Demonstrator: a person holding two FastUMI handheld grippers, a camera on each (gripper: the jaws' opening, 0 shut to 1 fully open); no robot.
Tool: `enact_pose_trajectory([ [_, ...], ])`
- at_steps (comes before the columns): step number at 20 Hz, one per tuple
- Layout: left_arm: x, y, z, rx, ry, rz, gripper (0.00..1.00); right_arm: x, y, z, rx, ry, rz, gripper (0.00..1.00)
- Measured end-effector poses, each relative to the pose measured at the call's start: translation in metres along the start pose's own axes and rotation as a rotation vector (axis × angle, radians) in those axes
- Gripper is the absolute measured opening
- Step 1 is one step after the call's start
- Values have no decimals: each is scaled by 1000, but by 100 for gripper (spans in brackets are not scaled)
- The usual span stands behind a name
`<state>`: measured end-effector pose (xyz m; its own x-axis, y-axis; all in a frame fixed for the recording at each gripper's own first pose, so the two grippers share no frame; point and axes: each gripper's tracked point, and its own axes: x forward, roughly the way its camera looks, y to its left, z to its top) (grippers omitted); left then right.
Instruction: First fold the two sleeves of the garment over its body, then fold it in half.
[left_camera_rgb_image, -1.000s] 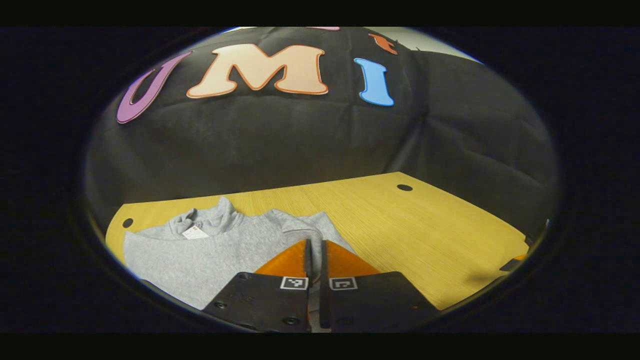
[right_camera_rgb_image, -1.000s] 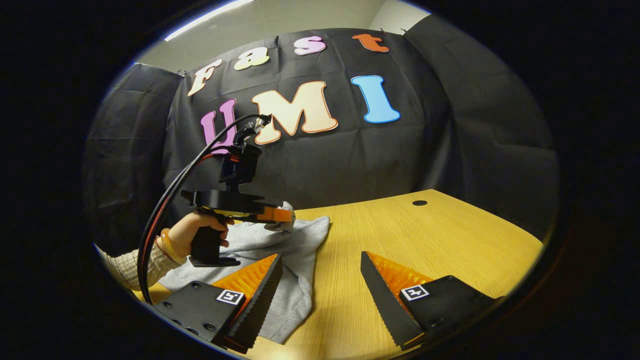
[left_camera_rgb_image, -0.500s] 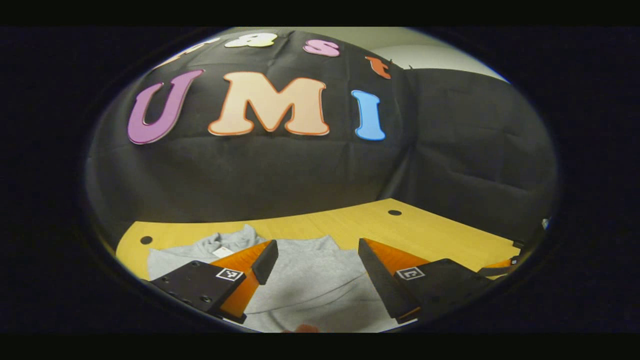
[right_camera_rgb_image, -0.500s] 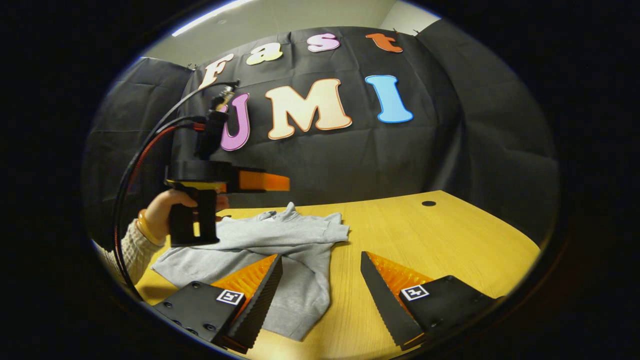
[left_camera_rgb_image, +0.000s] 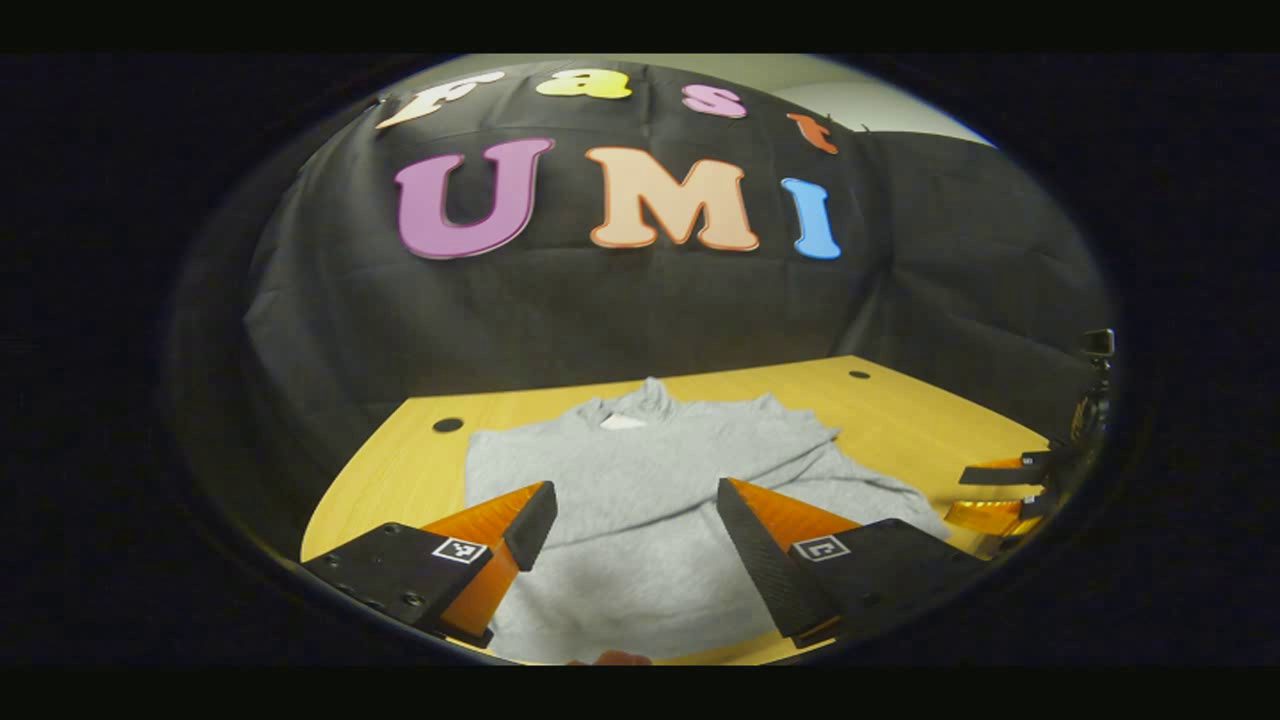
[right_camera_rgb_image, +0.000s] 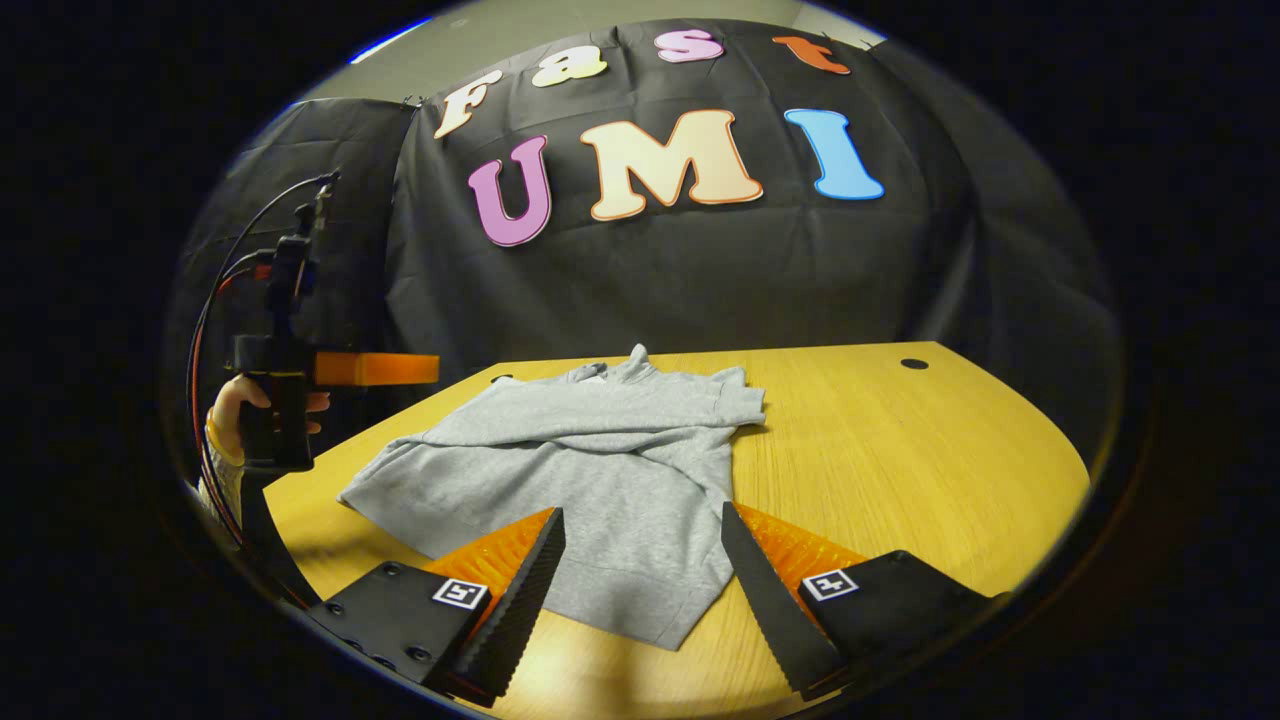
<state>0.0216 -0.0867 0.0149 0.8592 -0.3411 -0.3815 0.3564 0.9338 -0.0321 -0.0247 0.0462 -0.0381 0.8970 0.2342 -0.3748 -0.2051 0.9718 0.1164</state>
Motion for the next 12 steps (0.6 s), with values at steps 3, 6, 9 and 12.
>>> enact_pose_trajectory([
  [3,-24,30,-48,-25,91,55,95,3,2,-15,-13,61,-7,98],
  [6,-54,39,-86,-58,159,83,95,5,2,-32,-29,119,-13,98],
  [9,-64,46,-109,-71,192,117,95,11,4,-44,-50,164,-26,98],
  [12,-63,44,-125,-92,227,109,95,15,5,-58,-70,212,-47,98],
])
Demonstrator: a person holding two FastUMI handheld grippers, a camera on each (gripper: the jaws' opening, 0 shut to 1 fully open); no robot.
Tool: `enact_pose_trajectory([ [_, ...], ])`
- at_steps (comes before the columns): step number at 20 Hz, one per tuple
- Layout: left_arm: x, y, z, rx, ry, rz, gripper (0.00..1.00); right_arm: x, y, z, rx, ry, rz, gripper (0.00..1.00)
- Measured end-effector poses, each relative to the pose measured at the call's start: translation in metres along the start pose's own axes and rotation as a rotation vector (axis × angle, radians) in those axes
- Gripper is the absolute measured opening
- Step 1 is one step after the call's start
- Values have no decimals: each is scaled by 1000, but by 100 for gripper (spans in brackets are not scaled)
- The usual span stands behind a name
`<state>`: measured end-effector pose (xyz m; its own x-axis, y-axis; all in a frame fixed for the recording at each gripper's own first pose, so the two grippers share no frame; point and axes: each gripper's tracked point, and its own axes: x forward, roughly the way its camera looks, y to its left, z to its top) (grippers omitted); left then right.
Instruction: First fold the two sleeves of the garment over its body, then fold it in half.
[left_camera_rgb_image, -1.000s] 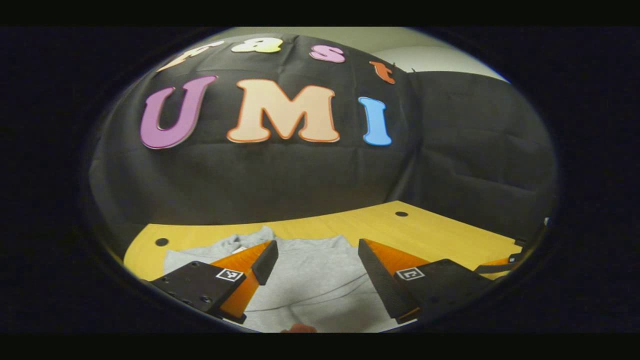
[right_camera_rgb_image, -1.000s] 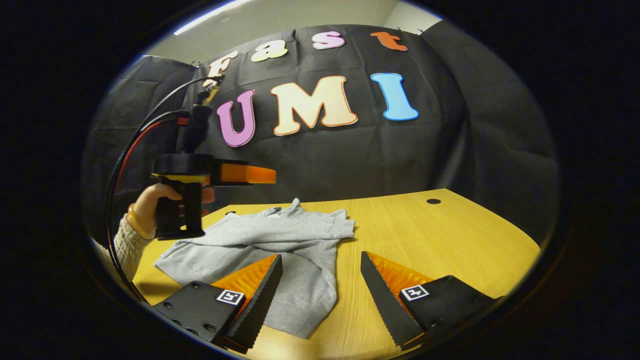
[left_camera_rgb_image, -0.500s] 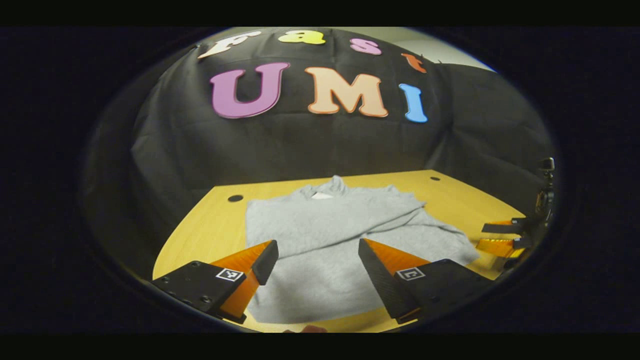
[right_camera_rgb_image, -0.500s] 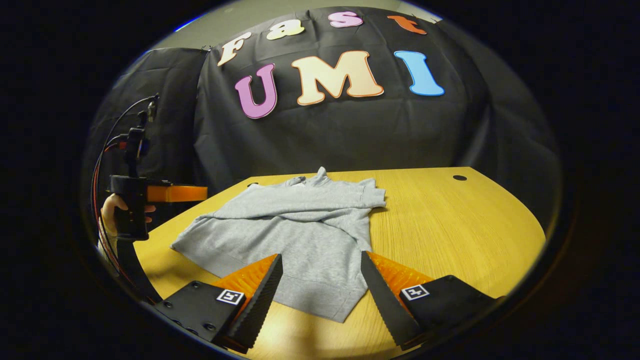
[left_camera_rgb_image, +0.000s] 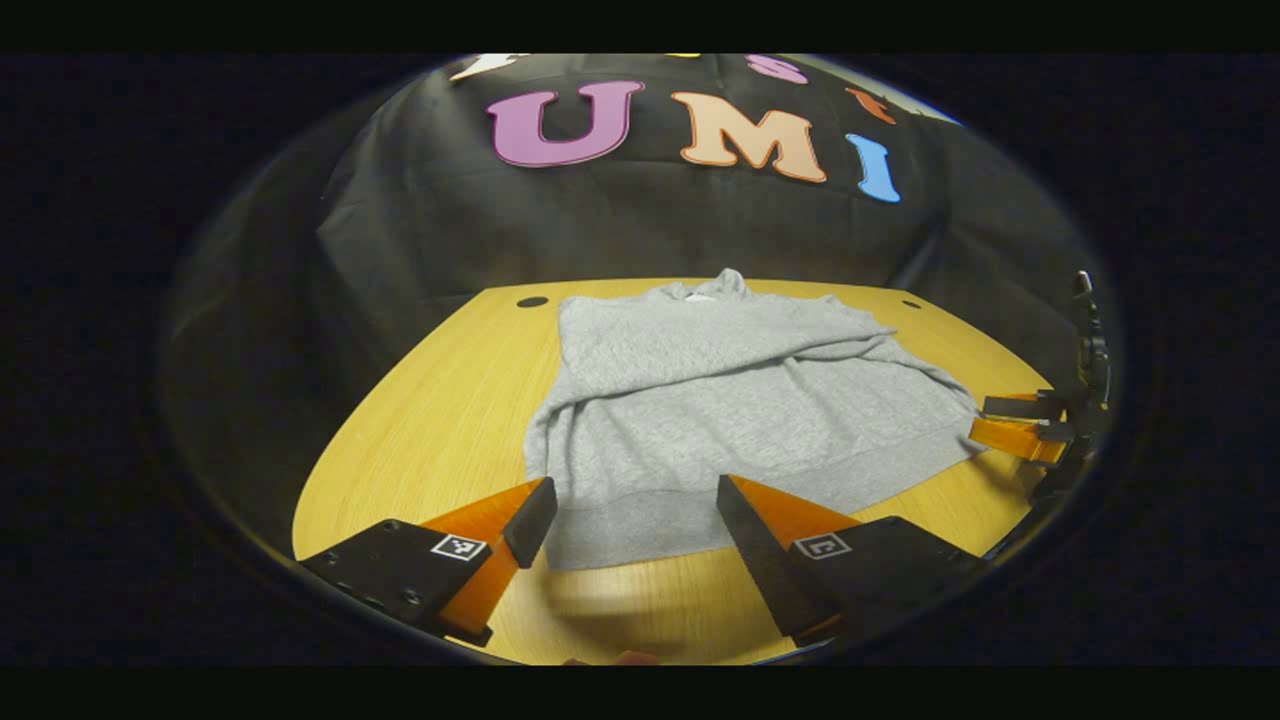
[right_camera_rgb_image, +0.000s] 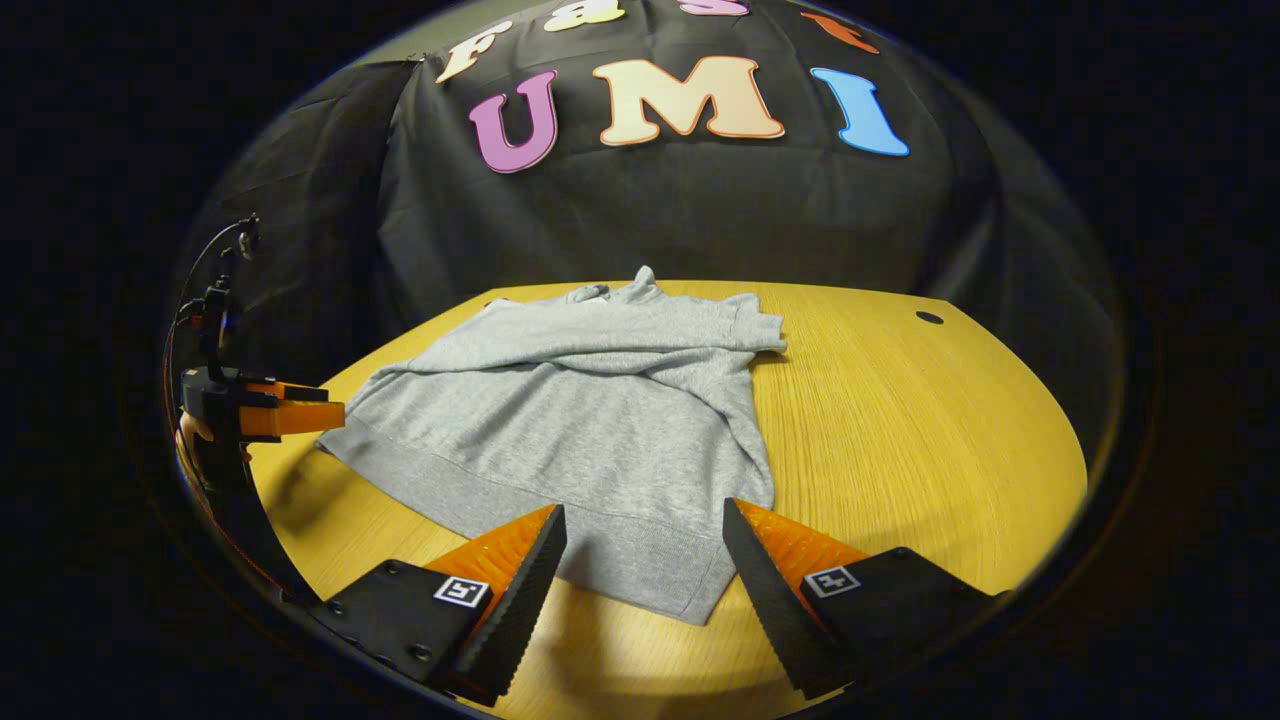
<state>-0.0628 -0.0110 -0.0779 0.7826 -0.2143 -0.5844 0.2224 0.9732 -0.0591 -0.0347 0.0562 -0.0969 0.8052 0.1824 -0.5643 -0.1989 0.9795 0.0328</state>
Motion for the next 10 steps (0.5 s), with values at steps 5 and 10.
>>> enact_pose_trajectory([
  [5,6,4,-14,-17,38,19,95,2,0,-6,-63,15,-26,98],
  [10,9,6,-25,-1,51,42,94,2,-1,-7,-54,19,-26,98],
])
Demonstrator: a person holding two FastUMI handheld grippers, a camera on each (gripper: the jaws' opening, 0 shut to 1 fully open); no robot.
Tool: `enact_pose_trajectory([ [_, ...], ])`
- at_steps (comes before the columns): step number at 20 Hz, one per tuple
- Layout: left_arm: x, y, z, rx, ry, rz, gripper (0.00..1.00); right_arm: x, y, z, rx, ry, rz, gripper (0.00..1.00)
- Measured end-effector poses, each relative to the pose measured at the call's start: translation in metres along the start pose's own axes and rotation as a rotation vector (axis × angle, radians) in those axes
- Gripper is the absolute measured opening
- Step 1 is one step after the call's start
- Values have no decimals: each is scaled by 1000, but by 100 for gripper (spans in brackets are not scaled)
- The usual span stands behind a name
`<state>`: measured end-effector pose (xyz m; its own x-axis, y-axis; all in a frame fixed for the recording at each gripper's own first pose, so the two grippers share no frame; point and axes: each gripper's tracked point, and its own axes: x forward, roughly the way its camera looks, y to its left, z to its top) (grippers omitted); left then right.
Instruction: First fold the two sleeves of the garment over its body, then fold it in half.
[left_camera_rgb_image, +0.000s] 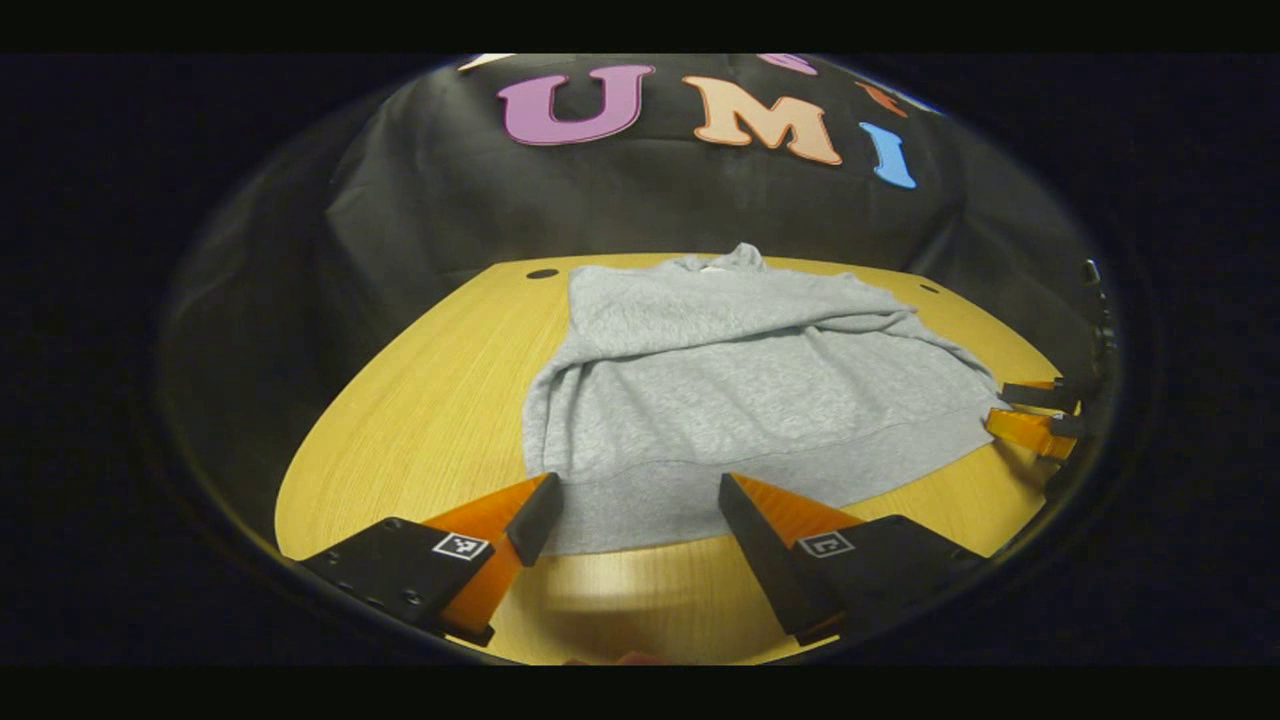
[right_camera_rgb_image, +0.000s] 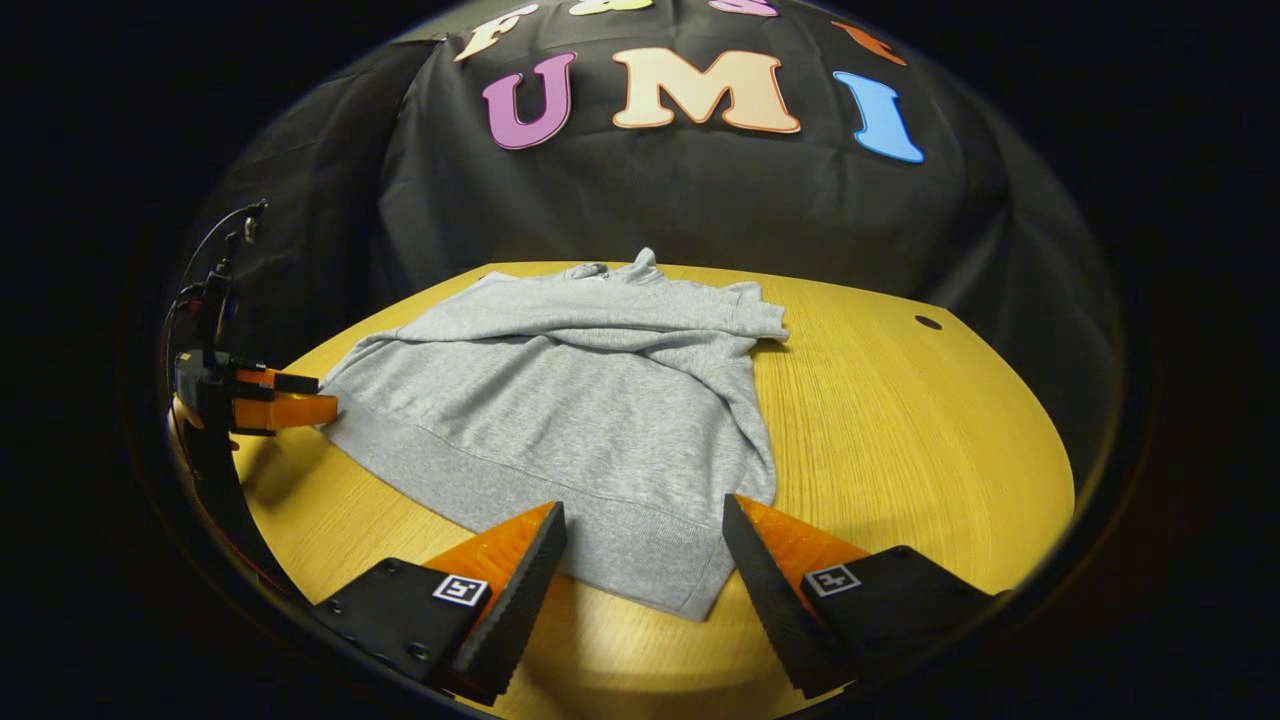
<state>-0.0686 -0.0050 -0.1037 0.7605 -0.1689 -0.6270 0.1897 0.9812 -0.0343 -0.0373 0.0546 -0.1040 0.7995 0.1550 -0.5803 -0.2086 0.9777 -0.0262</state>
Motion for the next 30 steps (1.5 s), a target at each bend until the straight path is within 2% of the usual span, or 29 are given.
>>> enact_pose_trajectory([
  [2,1,-2,-1,7,-7,-1,97,0,0,0,1,6,3,94],
  [3,1,-3,-1,14,-8,0,95,0,0,1,6,12,4,97],
  [4,1,-4,0,21,-13,-3,94,1,-2,0,9,17,1,94],
  [5,0,-8,-1,23,-12,-13,91,1,-3,1,14,17,-1,87],
  [6,-1,-10,0,30,-19,-21,87,0,-2,0,16,20,0,67],
  [7,0,-14,-1,47,-23,-38,78,0,0,0,12,19,1,63],
  [8,0,-19,0,61,-32,-59,74,0,2,-1,15,21,7,66],
  [10,3,-26,0,62,-34,-88,53,-3,7,2,19,18,13,41],
  [11,3,-29,2,53,-41,-99,42,-1,11,1,25,22,10,36],
  [12,3,-32,3,37,-45,-100,33,-1,11,1,19,22,3,19],
  [13,3,-33,3,23,-52,-94,14,-1,14,2,17,24,8,18],
  [14,2,-33,4,19,-62,-87,7,-2,16,1,27,23,5,10],
  [16,1,-33,4,28,-76,-79,4,-3,16,3,32,10,9,9],
  [17,1,-33,2,28,-73,-75,1,-4,15,3,44,9,12,4],
  [23,-3,-35,13,39,-80,-82,0,-12,17,21,77,-30,23,4],
  [30,-14,-43,94,-41,-240,-193,0,-6,15,94,68,-163,42,4],
])
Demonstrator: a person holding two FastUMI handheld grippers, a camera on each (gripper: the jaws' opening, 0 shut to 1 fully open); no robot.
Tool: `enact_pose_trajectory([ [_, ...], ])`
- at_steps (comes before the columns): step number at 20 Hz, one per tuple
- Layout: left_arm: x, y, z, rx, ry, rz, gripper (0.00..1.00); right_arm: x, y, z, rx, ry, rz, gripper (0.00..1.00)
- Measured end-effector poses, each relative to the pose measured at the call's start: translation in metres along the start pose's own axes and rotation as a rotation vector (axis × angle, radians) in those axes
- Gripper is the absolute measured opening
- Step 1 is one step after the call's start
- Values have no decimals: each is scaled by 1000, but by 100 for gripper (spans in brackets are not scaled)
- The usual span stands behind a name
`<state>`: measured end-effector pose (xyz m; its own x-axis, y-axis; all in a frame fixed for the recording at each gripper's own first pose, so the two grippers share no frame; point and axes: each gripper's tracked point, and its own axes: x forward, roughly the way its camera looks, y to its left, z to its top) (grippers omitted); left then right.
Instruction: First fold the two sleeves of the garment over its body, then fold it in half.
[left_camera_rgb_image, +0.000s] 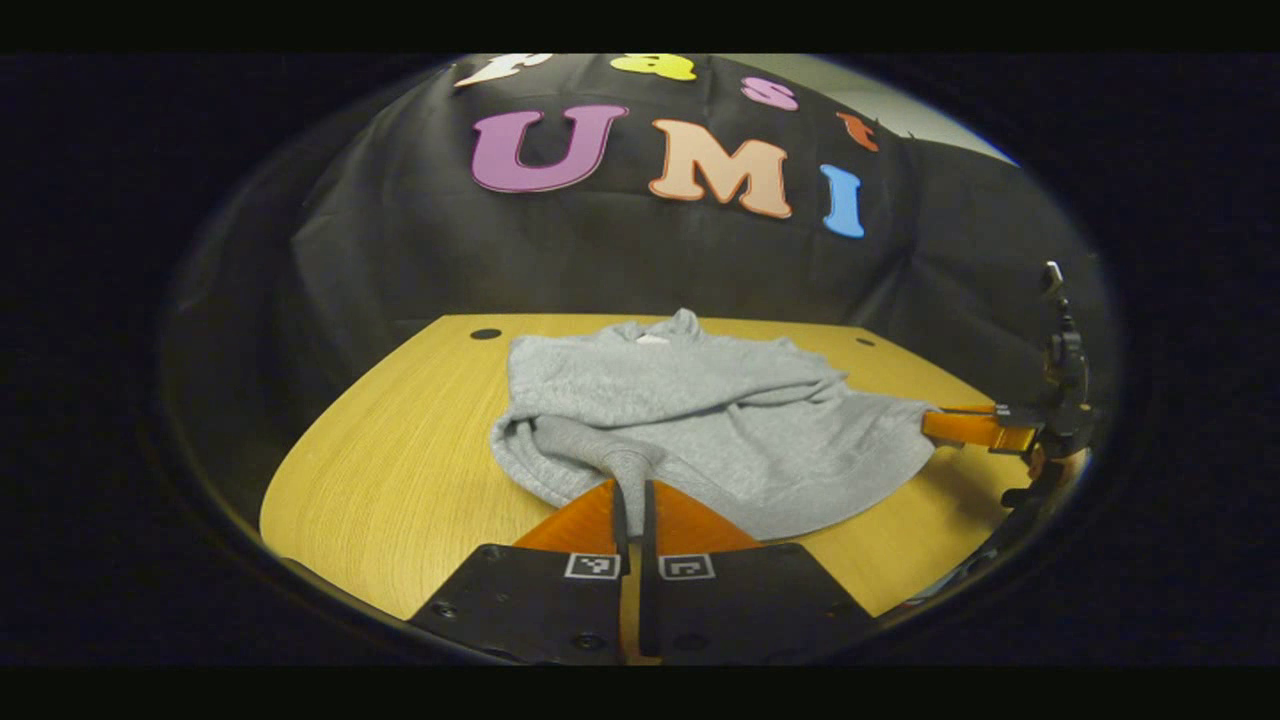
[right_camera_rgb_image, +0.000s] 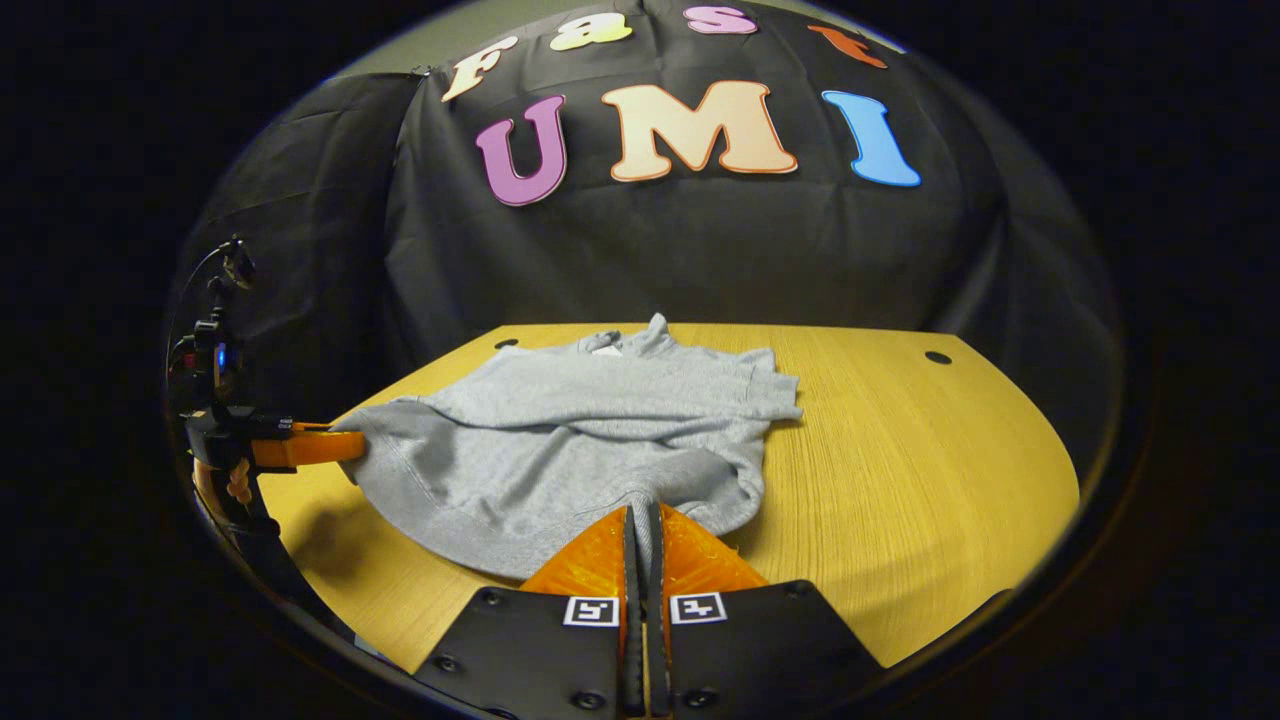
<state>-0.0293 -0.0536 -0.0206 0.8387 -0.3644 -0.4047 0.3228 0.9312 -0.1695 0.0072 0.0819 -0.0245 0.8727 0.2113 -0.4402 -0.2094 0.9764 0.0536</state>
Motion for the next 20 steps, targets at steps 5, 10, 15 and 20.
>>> enact_pose_trajectory([
  [5,37,13,52,-56,-79,10,0,29,-6,63,-30,-117,-27,4],
  [10,89,24,83,-109,-80,27,0,81,-22,85,-12,-98,-47,4],
  [15,146,35,89,-141,-50,63,0,137,-44,78,-15,-14,-98,4],
  [20,185,44,68,-173,1,85,1,176,-54,60,15,44,-106,4],
])
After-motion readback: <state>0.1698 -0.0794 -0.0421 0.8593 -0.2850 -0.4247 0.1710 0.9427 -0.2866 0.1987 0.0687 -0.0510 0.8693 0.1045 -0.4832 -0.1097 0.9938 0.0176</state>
